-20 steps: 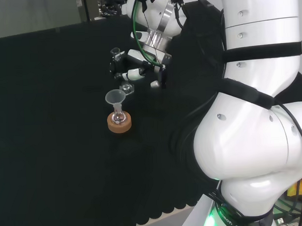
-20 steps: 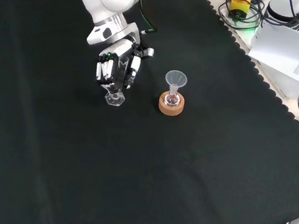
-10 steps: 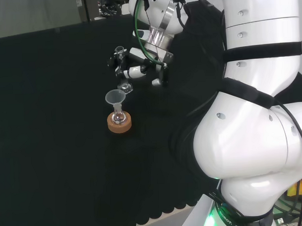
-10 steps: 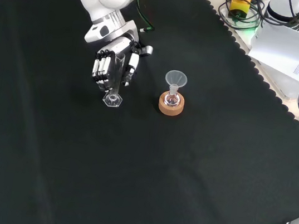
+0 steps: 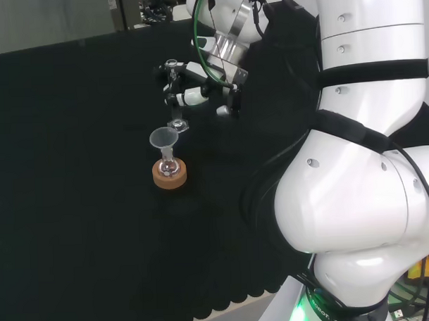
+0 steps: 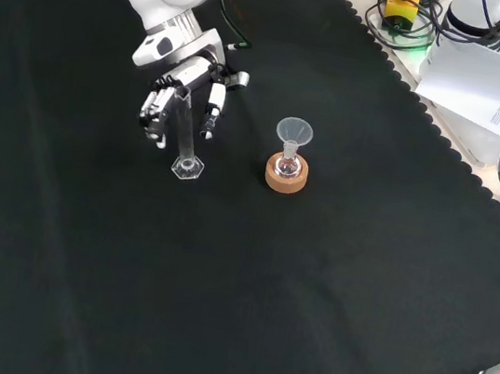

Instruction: Put the graduated cylinder back on the table.

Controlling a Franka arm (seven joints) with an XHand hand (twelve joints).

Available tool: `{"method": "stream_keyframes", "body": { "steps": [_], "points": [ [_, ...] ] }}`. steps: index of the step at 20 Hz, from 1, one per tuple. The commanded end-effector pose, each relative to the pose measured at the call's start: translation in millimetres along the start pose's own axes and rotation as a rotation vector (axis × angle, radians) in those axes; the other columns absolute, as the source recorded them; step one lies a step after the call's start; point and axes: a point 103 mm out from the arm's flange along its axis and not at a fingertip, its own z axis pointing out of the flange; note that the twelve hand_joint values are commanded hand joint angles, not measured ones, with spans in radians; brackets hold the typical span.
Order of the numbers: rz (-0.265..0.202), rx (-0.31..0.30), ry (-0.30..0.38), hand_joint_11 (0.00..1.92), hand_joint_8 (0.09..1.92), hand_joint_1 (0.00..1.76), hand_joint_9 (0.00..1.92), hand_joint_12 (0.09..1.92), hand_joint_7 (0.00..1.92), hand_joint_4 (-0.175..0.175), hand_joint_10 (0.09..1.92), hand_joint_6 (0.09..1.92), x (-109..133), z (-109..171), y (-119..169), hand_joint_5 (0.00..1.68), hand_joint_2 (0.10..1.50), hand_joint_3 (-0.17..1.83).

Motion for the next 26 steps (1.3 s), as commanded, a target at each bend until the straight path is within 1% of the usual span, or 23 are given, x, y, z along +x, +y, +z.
{"method": "stream_keyframes", "body": {
  "steps": [1, 3, 5, 8, 11, 14, 16, 18, 21, 26],
  "points": [
    [0.032, 0.0, -0.003, 0.16, 0.66, 0.82, 0.61, 1.38, 0.09, -0.034, 0.09, 0.09, -4.1, -7.4, -1.0, 0.24, 0.96, -0.17],
    [0.035, -0.009, -0.017, 0.13, 0.67, 0.81, 0.58, 1.38, 0.07, -0.035, 0.09, 0.09, -3.4, -11.9, -1.7, 0.22, 0.95, -0.17],
    [0.035, -0.016, -0.048, 0.12, 0.67, 0.8, 0.57, 1.39, 0.06, -0.037, 0.09, 0.09, -3.0, -20.0, -4.8, 0.21, 0.95, -0.17],
    [0.053, -0.046, -0.075, 0.11, 0.67, 0.79, 0.55, 1.39, 0.05, -0.041, 0.09, 0.09, -0.9, -35.6, -13.4, 0.21, 0.94, -0.17],
    [0.064, -0.073, -0.103, 0.1, 0.67, 0.79, 0.56, 1.39, 0.05, -0.044, 0.09, 0.09, 8.0, -51.8, -25.2, 0.2, 0.93, -0.17],
    [0.088, -0.1, -0.132, 0.11, 0.67, 0.78, 0.56, 1.4, 0.05, -0.046, 0.09, 0.09, 19.0, -69.9, -43.1, 0.2, 0.93, -0.17],
    [0.112, -0.122, -0.151, 0.11, 0.68, 0.77, 0.56, 1.4, 0.05, -0.047, 0.09, 0.09, 27.9, -81.1, -57.8, 0.2, 0.93, -0.17],
    [0.139, -0.139, -0.19, 0.11, 0.68, 0.77, 0.57, 1.4, 0.06, -0.048, 0.09, 0.09, 39.5, -91.7, -75.0, 0.2, 0.93, -0.17],
    [0.185, -0.171, -0.226, 0.11, 0.68, 0.75, 0.57, 1.4, 0.06, -0.049, 0.09, 0.09, 58.6, -107.8, -104.5, 0.21, 0.93, -0.17],
    [0.215, -0.197, -0.278, 0.11, 0.69, 0.72, 0.57, 1.4, 0.06, -0.048, 0.09, 0.09, 98.1, -118.6, -148.4, 0.21, 0.93, -0.17]
  ]
}}
